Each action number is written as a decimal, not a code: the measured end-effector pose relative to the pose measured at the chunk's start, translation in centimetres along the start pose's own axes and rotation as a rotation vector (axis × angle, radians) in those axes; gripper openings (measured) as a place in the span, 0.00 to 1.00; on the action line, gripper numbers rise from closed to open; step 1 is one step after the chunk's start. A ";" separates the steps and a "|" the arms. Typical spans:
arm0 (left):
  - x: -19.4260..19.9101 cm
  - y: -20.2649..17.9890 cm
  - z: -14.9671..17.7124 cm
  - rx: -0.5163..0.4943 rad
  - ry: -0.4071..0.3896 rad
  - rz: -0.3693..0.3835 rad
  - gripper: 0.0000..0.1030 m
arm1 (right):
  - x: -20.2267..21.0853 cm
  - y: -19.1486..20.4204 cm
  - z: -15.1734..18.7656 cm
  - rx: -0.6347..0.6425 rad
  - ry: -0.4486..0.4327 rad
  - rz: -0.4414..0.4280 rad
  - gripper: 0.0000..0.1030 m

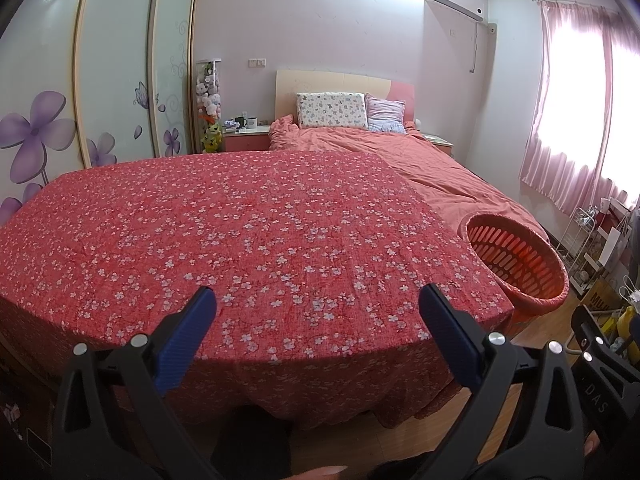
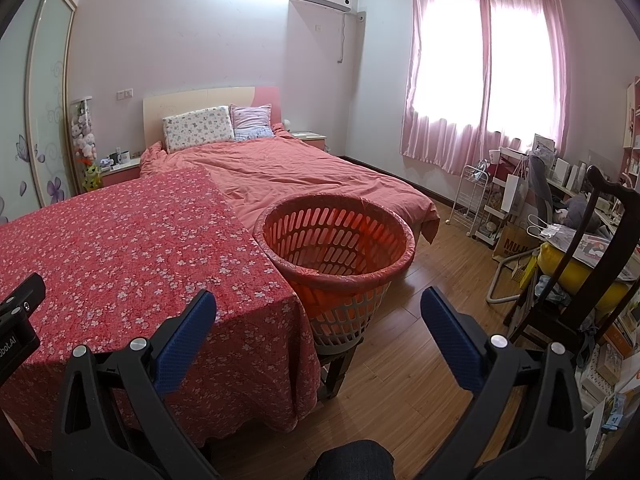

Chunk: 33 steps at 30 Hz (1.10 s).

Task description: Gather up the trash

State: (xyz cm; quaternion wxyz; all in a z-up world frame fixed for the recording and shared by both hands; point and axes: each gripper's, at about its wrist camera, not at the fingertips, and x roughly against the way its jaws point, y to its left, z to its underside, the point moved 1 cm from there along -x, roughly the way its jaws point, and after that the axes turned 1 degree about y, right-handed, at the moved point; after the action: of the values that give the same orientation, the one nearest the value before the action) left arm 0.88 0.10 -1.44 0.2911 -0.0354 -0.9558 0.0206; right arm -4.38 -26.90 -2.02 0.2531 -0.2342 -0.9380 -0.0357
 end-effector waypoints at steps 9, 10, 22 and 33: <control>-0.1 0.1 0.0 -0.004 0.001 -0.005 0.96 | 0.0 -0.1 0.1 0.001 0.000 0.000 0.98; -0.1 0.1 0.0 -0.005 0.002 -0.005 0.96 | 0.0 -0.1 0.1 0.000 0.000 -0.001 0.98; -0.1 0.1 0.1 -0.005 0.001 -0.006 0.96 | 0.0 0.0 0.2 0.000 -0.001 -0.001 0.98; 0.0 0.1 0.2 -0.016 -0.009 -0.016 0.96 | 0.0 0.2 0.1 0.002 -0.001 -0.002 0.98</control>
State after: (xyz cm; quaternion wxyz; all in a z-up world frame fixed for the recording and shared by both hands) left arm 0.80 0.18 -1.62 0.2865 -0.0300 -0.9575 0.0105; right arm -4.33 -26.71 -2.07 0.2530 -0.2332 -0.9383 -0.0348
